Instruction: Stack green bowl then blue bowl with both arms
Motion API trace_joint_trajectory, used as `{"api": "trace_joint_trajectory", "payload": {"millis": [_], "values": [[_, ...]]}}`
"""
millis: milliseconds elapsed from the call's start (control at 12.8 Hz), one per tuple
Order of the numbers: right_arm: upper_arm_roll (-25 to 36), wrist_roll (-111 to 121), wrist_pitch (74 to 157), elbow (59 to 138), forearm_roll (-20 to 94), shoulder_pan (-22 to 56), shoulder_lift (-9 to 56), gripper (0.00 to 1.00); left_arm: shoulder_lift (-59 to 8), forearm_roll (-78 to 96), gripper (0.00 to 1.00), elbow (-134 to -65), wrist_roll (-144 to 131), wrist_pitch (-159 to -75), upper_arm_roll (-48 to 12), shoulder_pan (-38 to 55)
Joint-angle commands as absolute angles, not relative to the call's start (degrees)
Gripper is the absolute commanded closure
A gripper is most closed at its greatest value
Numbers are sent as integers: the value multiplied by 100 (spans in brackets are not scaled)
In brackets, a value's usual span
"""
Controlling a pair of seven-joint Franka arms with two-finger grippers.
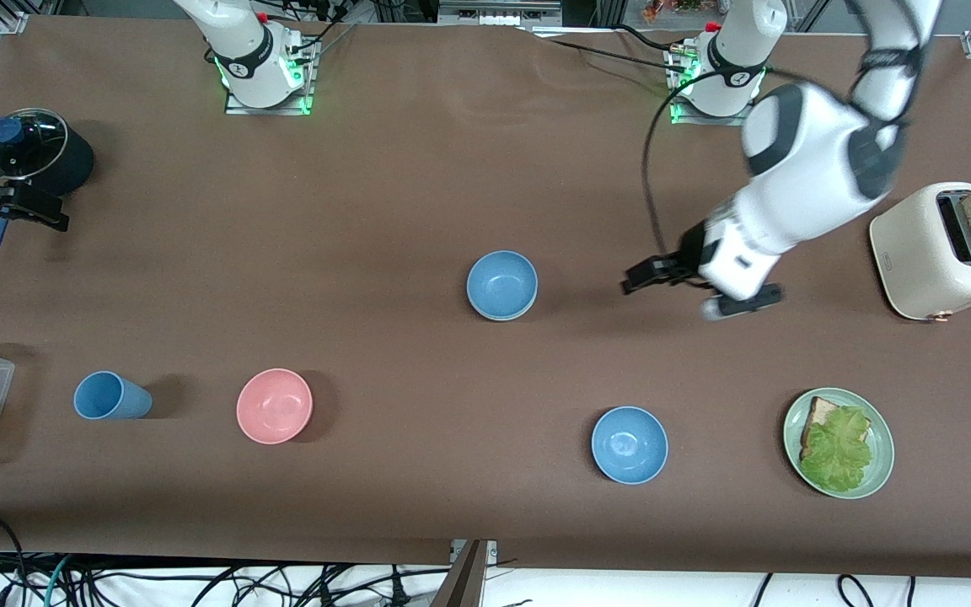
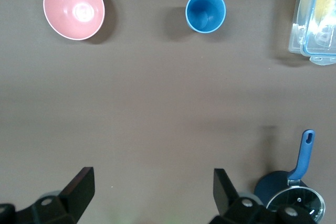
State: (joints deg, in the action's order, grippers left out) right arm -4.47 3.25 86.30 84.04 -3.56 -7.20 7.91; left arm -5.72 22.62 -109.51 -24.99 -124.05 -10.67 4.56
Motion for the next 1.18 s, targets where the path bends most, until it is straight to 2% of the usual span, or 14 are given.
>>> {"api": "trace_joint_trajectory", "payload": {"millis": [0, 157, 313, 548, 1097], "values": [[-466, 325, 8666, 8420, -466, -668, 756, 0, 78, 1752, 0, -11207, -2470, -12279, -863, 290], [-466, 325, 8666, 8429, -466, -668, 756, 0, 290, 584, 0, -10726, -2138, -11099, -485, 334], [-466, 343, 8666, 8420, -457, -668, 773, 0, 281, 457, 0, -10198, -1551, -9875, -72, 378], [-457, 334, 8666, 8420, -466, -668, 782, 0, 281, -7, 0, -9634, -1020, -8897, 202, 396], [-448, 351, 8666, 8420, -457, -677, 782, 0, 246, -369, 0, -9615, -1019, -8833, -70, 413]]}}
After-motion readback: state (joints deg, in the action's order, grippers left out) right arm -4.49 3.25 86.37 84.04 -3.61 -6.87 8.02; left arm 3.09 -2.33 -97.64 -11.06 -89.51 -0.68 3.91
